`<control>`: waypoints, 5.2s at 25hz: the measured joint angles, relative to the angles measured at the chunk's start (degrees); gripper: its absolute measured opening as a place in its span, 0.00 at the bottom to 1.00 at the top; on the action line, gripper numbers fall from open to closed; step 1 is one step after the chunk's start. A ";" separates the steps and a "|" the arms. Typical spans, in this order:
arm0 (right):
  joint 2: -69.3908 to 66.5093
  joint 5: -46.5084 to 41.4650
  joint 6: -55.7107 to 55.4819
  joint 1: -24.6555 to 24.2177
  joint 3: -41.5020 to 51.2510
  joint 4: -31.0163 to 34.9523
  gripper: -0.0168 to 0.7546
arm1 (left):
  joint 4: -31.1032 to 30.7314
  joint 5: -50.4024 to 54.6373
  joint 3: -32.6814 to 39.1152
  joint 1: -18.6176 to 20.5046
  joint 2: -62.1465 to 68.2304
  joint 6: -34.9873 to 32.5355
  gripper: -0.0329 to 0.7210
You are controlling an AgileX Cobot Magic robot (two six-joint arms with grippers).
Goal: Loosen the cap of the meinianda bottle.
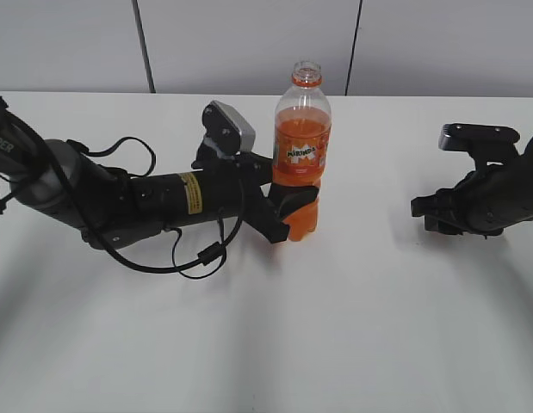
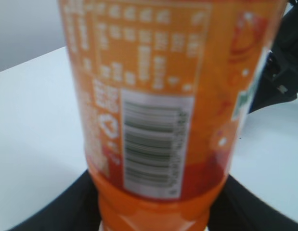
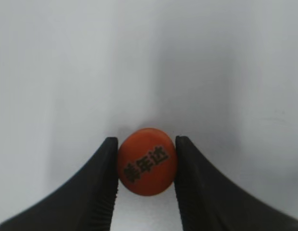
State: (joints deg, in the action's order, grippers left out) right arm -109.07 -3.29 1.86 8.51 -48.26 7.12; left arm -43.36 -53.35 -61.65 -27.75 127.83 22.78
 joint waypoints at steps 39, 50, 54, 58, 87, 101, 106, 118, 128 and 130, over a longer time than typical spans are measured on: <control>14.70 -10.31 0.02 0.07 0.07 0.16 0.59 | 0.00 0.00 0.00 0.00 0.00 0.00 0.54; 24.56 -12.16 0.02 0.07 0.13 0.00 0.60 | 0.00 0.05 0.00 0.00 0.00 0.00 0.55; 25.50 -12.16 0.02 0.07 0.13 0.00 0.60 | 0.07 0.49 0.00 0.00 0.00 0.00 0.74; 26.08 -12.19 0.02 0.07 0.13 0.00 0.60 | -0.11 0.65 0.00 0.08 0.00 0.00 0.84; 34.80 -12.30 0.44 0.07 -3.61 -11.71 0.60 | -4.06 30.80 8.98 12.93 -26.28 0.00 0.75; 34.80 -33.29 -2.57 0.07 -18.63 -20.23 0.60 | 17.30 100.12 -12.39 13.67 -30.34 -15.38 0.73; 34.80 -43.73 -3.08 0.07 -24.78 -20.40 0.60 | 27.85 115.30 -24.25 13.74 -30.90 -24.09 0.73; 34.56 -65.73 4.96 0.07 -36.82 -17.33 0.60 | 36.50 123.22 -33.82 13.76 -41.82 -24.70 0.71; 42.97 -66.33 9.76 0.07 -36.06 -3.87 0.60 | 36.50 123.31 -25.43 13.76 -57.24 -23.34 0.71; 45.94 -66.28 9.89 0.07 -34.28 -3.87 0.60 | 36.56 123.41 -19.31 13.76 -60.50 -23.16 0.71</control>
State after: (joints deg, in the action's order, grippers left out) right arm -63.12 -69.57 11.76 8.58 -82.55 3.25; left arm -6.80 70.06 -80.96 -13.99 67.33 -0.38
